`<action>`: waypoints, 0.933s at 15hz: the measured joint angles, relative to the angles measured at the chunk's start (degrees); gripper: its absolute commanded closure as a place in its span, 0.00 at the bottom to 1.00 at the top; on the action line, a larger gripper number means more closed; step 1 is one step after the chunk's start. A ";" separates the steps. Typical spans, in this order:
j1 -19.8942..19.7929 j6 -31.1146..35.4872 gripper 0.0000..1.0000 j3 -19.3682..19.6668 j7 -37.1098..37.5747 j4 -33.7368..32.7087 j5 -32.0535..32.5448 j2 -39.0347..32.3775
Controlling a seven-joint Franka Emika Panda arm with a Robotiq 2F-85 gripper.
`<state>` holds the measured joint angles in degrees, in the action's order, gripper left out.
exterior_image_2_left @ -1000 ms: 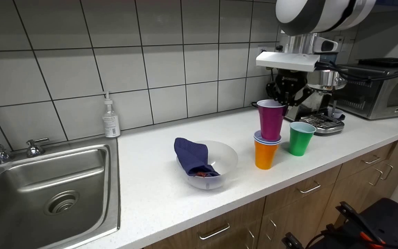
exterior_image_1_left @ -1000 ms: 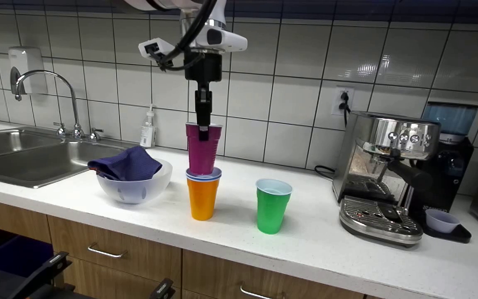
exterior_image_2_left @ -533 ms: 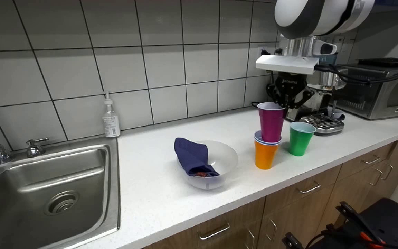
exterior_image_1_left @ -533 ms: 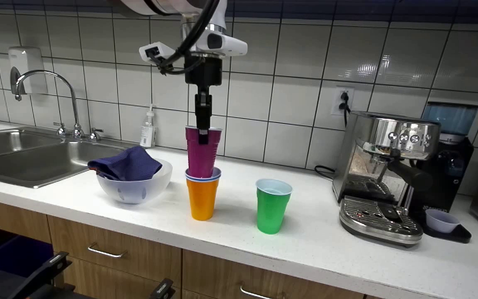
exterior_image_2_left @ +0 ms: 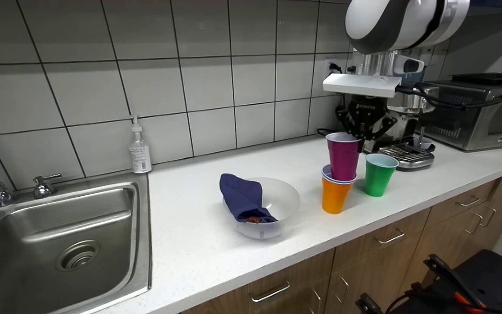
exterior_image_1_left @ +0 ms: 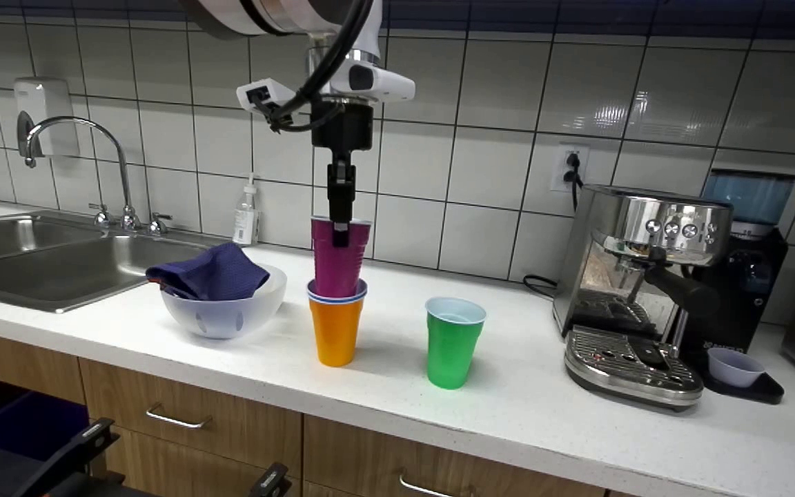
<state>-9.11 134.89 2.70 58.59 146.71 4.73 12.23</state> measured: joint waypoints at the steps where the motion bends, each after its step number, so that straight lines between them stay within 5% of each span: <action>1: -0.02 0.00 0.99 0.01 0.03 -0.16 0.00 -0.29; 14: 0.04 0.32 0.99 0.03 0.47 -3.90 0.00 -5.46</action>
<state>-9.07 135.21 2.73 59.06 142.81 4.73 6.77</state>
